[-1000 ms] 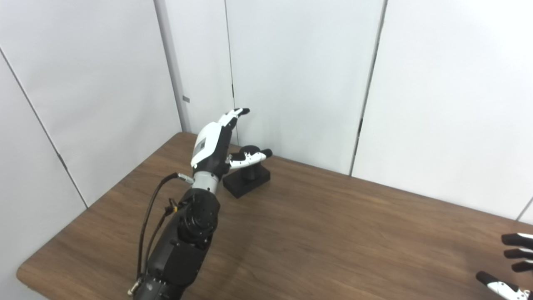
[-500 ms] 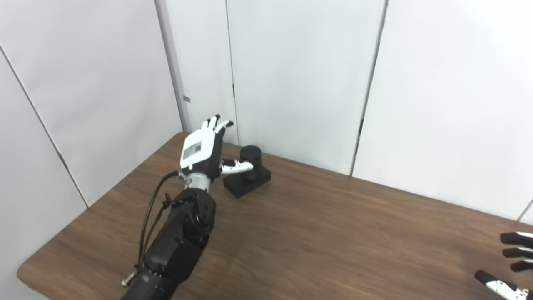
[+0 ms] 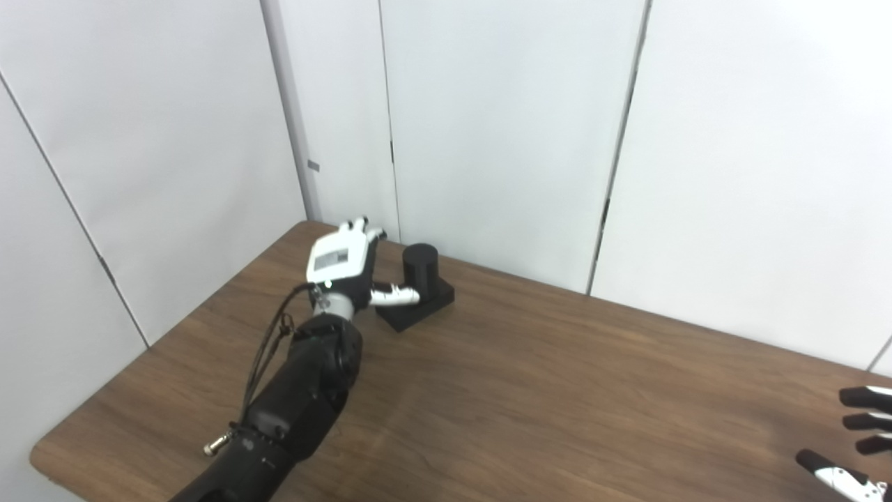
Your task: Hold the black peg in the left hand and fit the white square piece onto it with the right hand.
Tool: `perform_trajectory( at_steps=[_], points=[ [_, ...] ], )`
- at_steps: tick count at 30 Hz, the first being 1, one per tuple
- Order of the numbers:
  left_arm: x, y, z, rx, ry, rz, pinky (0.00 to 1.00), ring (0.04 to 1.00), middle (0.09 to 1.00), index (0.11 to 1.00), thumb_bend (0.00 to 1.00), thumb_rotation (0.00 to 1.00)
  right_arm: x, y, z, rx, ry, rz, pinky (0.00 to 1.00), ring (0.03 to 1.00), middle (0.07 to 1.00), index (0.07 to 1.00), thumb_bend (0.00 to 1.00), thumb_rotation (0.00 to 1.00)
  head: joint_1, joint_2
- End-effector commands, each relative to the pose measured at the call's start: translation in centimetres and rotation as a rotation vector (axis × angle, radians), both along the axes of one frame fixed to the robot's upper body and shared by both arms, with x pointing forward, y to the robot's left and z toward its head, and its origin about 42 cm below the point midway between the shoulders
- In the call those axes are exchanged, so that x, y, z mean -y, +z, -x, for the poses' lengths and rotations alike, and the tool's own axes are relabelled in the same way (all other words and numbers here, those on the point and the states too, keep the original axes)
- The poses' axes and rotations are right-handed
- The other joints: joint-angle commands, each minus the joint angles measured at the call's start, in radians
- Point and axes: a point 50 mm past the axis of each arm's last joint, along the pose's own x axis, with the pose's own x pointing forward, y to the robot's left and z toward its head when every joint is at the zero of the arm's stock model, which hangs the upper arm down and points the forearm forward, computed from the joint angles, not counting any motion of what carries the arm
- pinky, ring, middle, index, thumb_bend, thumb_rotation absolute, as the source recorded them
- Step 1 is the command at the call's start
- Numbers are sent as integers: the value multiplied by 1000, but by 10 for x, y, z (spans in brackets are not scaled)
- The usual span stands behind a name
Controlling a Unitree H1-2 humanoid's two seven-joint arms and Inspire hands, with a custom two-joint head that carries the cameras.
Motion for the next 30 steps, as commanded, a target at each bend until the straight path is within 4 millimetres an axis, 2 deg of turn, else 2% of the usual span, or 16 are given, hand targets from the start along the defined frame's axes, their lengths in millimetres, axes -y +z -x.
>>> perform_trajectory(
  at_steps=[1, 6, 16, 24, 30],
  points=[
    [-8, 27, -12, 82, 15, -72, 950, 1000, 1000, 872, 1000, 600, -3, 17, -2, 70, 14, 15, 469, 592, 660, 609, 602, 0, -1, 0],
    [-8, 17, -14, 45, 25, -62, 992, 1000, 1000, 874, 1000, 589, -4, 19, 1, 72, 15, 9, 463, 584, 653, 598, 605, 0, 0, 6],
    [-11, 5, -21, -1, 16, -88, 954, 1000, 1000, 871, 1000, 598, -5, 22, 5, 63, 7, 22, 470, 583, 658, 611, 601, 0, -6, 13],
    [-12, -11, -18, -49, -3, -90, 920, 1000, 1000, 855, 1000, 594, -5, 23, 6, 64, 12, 22, 468, 587, 658, 608, 599, 0, -12, 19],
    [-11, -16, -19, -77, -13, -89, 904, 1000, 997, 844, 1000, 587, -6, 24, 7, 62, 9, 24, 468, 586, 653, 604, 595, 0, -14, 25]
  ],
)
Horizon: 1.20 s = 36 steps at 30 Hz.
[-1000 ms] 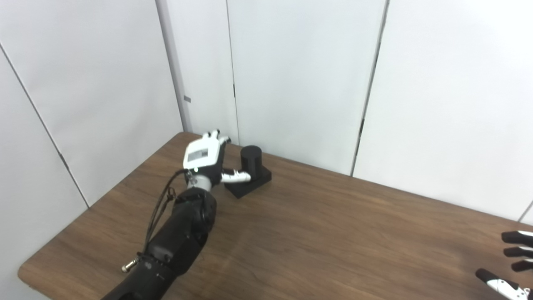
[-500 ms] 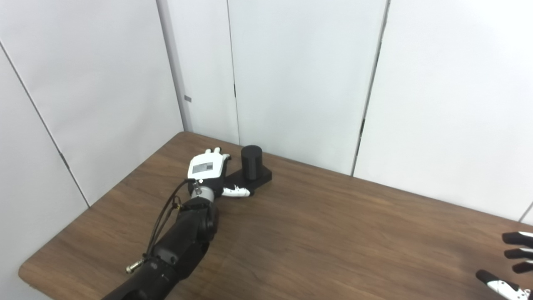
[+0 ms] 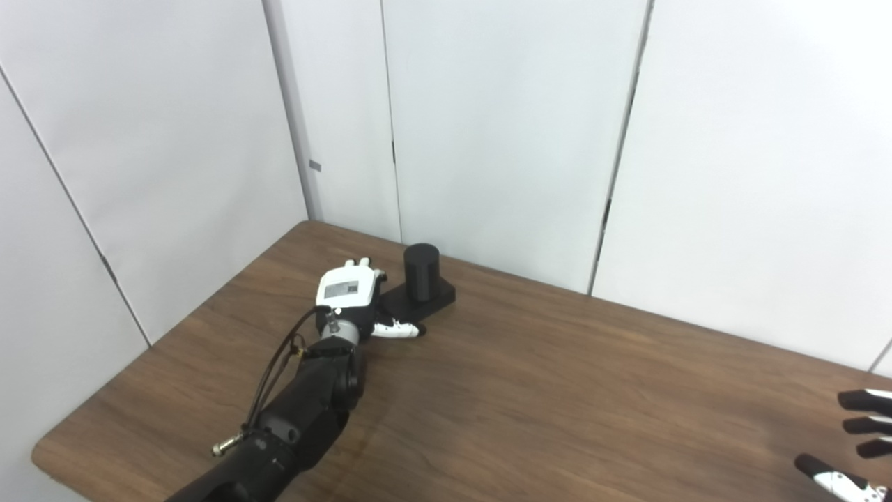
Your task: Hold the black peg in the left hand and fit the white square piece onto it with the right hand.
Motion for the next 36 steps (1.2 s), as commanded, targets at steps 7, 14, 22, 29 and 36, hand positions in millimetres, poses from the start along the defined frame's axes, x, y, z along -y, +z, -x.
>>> perform_trajectory(
  at_steps=[7, 14, 22, 29, 36],
  points=[
    [-8, 17, -17, 29, -26, -8, 904, 1000, 981, 818, 1000, 547, -4, 22, 5, 68, 6, 4, 479, 594, 662, 612, 585, 0, -11, 8],
    [-13, 14, -23, 6, -43, -6, 856, 992, 963, 804, 996, 556, -5, 22, 8, 78, 1, -3, 470, 596, 661, 609, 574, 0, -17, 16],
    [-12, 15, -30, -39, -117, 10, 862, 987, 947, 704, 830, 417, -4, 20, 8, 99, -8, -20, 444, 584, 649, 490, 497, 111, -18, 23],
    [-8, 11, -31, -123, -183, 55, 898, 979, 911, 571, 740, 187, -2, 20, 7, 97, -17, -22, 442, 573, 647, 489, 497, 113, -17, 27],
    [0, 8, -24, -128, -266, 72, 843, 920, 860, 484, 524, 62, -5, 21, 8, 93, -13, -23, 454, 586, 647, 489, 496, 114, -17, 27]
  ],
)
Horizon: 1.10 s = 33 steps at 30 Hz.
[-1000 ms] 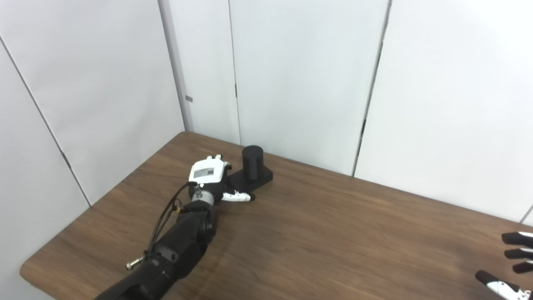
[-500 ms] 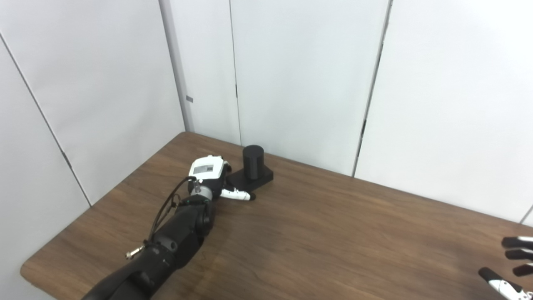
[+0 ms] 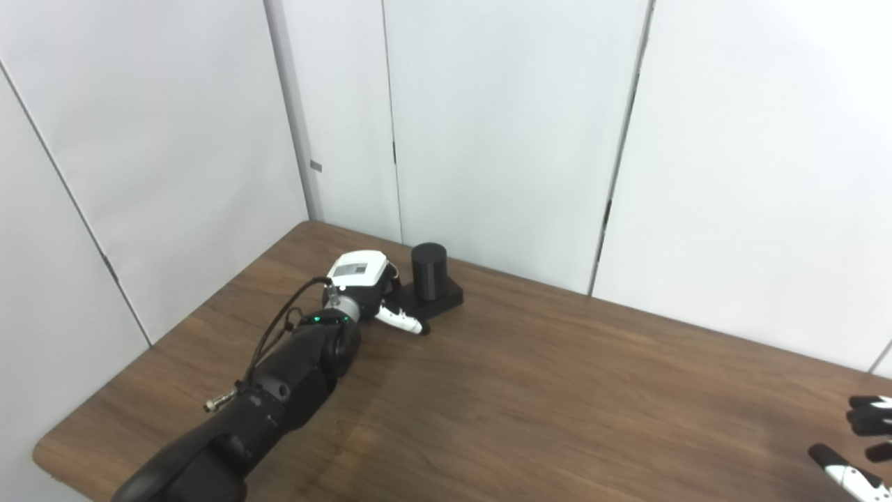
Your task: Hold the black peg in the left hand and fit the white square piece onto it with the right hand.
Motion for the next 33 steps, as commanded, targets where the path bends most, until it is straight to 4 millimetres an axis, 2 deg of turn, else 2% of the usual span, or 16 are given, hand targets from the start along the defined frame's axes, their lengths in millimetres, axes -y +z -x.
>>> perform_trajectory(
  at_steps=[1, 13, 22, 33],
  points=[
    [13, -7, 5, -45, -89, 10, 842, 919, 859, 483, 524, 61, -4, 15, -3, 75, 14, 2, 455, 587, 646, 488, 496, 114, -4, 9],
    [36, -15, 18, -51, -269, 19, 873, 917, 853, 482, 524, 57, -7, 11, -8, 86, 23, -14, 436, 578, 644, 488, 496, 114, -46, 13],
    [73, -17, 36, -4, -471, -6, 816, 893, 860, 491, 522, 59, -6, 7, -10, 82, 20, -14, 454, 597, 648, 489, 496, 114, -92, 31],
    [119, -13, 57, 3, -698, -9, 835, 907, 869, 491, 522, 60, 5, -10, -20, 62, 27, -38, 501, 629, 668, 491, 497, 117, -192, 63]
  ],
)
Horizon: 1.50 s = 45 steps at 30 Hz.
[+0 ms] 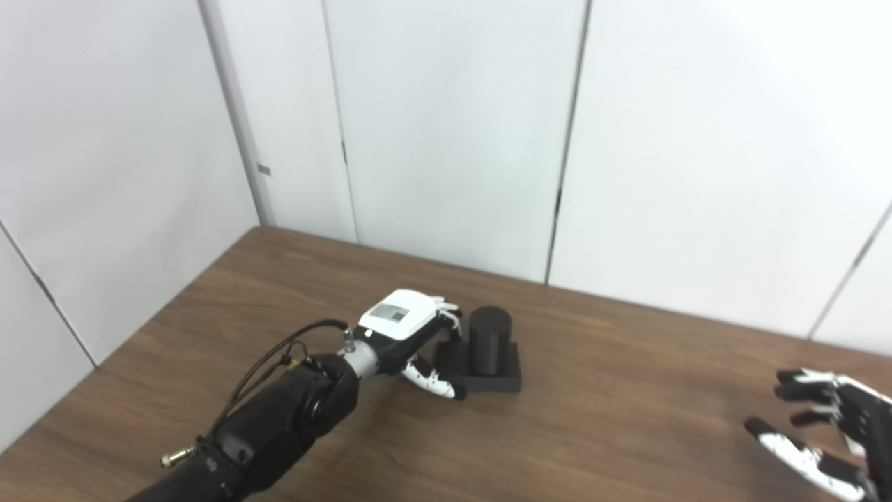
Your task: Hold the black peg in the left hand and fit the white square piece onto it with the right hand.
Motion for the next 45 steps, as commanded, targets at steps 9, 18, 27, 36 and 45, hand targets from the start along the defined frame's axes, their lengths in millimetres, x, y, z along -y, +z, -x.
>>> perform_trajectory(
  at_steps=[9, 18, 27, 36, 45],
  points=[
    [49, -21, 29, -69, -225, -51, 826, 902, 859, 490, 521, 59, -2, 13, -11, 125, 8, 26, 510, 632, 668, 492, 499, 124, -109, 30],
    [80, -44, 46, -164, -345, -71, 833, 889, 851, 491, 521, 65, -7, 14, -15, 142, 4, 41, 511, 631, 671, 494, 500, 134, -190, 49],
    [94, -64, 49, -251, -395, -223, 829, 886, 856, 493, 521, 73, 7, 41, -13, 156, 28, 153, 495, 606, 675, 495, 503, 136, -308, 48],
    [82, -76, 52, -262, -405, -275, 791, 855, 863, 493, 523, 72, 49, 96, -23, 68, 23, 511, 532, 654, 738, 683, 662, 77, -456, 5],
    [66, -70, 51, -256, -387, -234, 811, 869, 860, 493, 523, 66, 75, 144, -42, -92, -55, 883, 571, 750, 825, 780, 765, 101, -598, -68]
  ],
)
